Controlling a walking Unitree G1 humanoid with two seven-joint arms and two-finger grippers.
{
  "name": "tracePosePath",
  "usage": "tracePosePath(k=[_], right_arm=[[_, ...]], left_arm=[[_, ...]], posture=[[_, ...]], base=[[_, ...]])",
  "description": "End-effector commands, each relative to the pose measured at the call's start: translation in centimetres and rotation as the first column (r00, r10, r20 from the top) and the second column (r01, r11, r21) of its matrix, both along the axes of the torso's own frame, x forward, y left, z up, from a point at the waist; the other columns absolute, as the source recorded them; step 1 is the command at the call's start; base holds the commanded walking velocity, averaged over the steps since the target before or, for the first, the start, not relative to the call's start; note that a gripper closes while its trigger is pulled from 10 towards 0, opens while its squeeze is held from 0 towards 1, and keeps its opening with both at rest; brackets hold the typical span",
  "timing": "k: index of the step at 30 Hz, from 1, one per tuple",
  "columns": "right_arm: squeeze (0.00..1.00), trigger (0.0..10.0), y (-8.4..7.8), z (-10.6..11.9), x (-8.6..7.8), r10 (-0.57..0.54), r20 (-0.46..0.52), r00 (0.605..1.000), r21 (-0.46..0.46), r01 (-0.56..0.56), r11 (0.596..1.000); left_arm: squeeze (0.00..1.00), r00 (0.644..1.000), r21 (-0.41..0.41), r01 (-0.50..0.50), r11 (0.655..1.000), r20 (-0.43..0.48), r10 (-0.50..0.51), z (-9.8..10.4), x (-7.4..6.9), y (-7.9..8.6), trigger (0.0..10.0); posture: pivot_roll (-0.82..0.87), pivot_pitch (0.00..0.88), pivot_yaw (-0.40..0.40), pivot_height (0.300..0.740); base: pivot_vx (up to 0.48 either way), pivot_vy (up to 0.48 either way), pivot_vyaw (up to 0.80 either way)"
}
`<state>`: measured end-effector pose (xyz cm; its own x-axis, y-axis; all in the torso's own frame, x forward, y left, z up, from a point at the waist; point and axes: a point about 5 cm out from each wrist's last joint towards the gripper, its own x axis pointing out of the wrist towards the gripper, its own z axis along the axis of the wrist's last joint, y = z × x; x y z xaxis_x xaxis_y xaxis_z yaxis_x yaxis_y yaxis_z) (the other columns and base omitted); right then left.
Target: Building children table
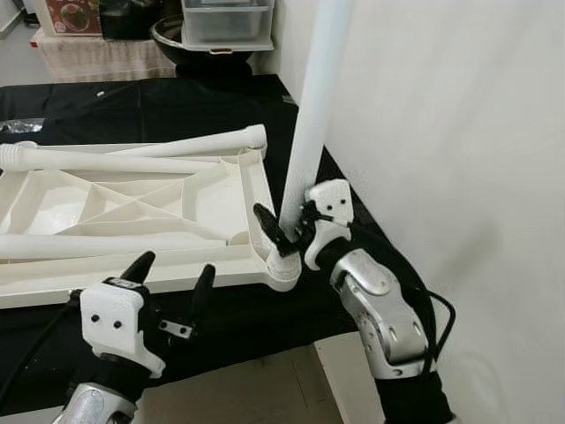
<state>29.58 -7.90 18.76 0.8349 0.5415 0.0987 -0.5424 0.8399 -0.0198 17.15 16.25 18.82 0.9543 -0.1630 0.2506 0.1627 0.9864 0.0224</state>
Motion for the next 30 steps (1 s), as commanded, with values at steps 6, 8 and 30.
tracePosePath(k=[6,8,30], right_arm=[[0.0,10.0,-2.0,-0.1,-1.6,0.124,0.017,0.992,0.017,-0.124,0.992],[0.0,10.0,-2.7,-0.3,-1.7,0.113,0.015,0.994,0.011,-0.113,0.994],[0.0,10.0,-8.5,-6.8,-5.7,-0.38,-0.119,0.917,-0.123,0.367,0.922]], left_arm=[[0.0,0.998,0.023,0.003,1.0,-0.058,-0.002,-1.1,0.4,0.1,10.0],[0.0,0.998,0.033,0.0,0.999,-0.066,0.002,-1.3,0.5,0.1,10.0],[0.0,0.932,0.233,-0.171,0.957,-0.276,0.234,-7.8,5.1,0.5,10.0]], posture=[[0.07,0.086,-0.07,0.74],[0.06,0.085,-0.066,0.74],[-0.04,0.056,0.022,0.74]], base=[[0.0,0.0,0.0],[0.0,0.0,0.0],[0.0,0.0,0.0]])
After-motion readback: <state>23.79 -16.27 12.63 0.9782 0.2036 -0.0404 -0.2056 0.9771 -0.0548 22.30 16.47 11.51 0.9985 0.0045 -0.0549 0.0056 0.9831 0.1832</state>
